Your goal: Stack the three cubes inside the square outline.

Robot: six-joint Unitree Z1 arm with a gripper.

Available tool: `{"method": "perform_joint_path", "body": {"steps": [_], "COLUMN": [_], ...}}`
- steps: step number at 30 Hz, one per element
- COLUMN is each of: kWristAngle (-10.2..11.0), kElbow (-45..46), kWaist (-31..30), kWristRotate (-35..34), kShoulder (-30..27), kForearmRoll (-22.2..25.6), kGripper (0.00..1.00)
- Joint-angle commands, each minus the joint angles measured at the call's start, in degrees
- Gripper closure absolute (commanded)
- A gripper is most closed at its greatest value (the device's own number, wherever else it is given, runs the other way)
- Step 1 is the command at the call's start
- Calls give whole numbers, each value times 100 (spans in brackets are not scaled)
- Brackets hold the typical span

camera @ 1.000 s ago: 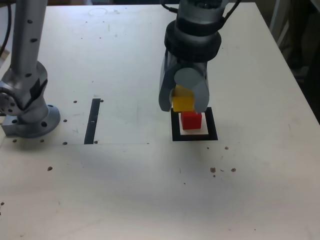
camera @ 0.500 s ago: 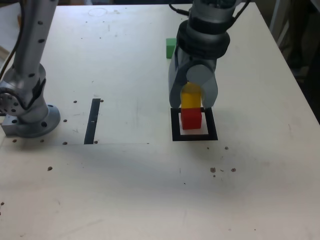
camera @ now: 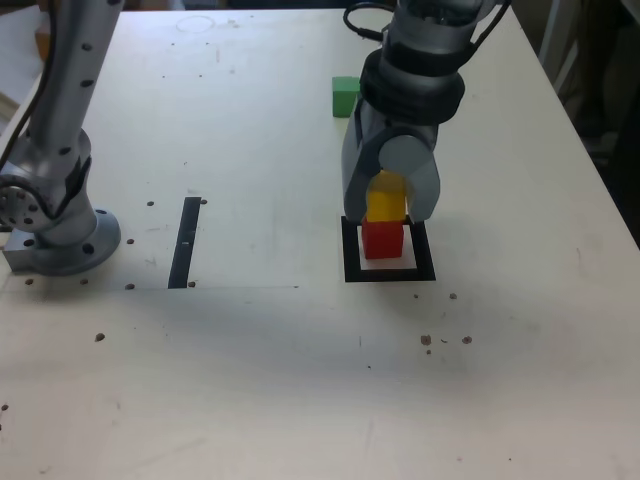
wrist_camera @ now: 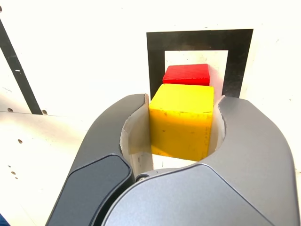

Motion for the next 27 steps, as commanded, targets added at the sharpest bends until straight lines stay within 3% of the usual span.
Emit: {"method": "perform_joint_path", "body": {"steps": [1,11,27], "kWristAngle": [-30,-55,-199], "kElbow": [32,88,216], "kWaist": [17,79,119], "kWristRotate": [13,13,42], "kShoulder": [50,80,64], "kForearmRoll": [-32,-77,-88], "kGripper": [83,69,29]}}
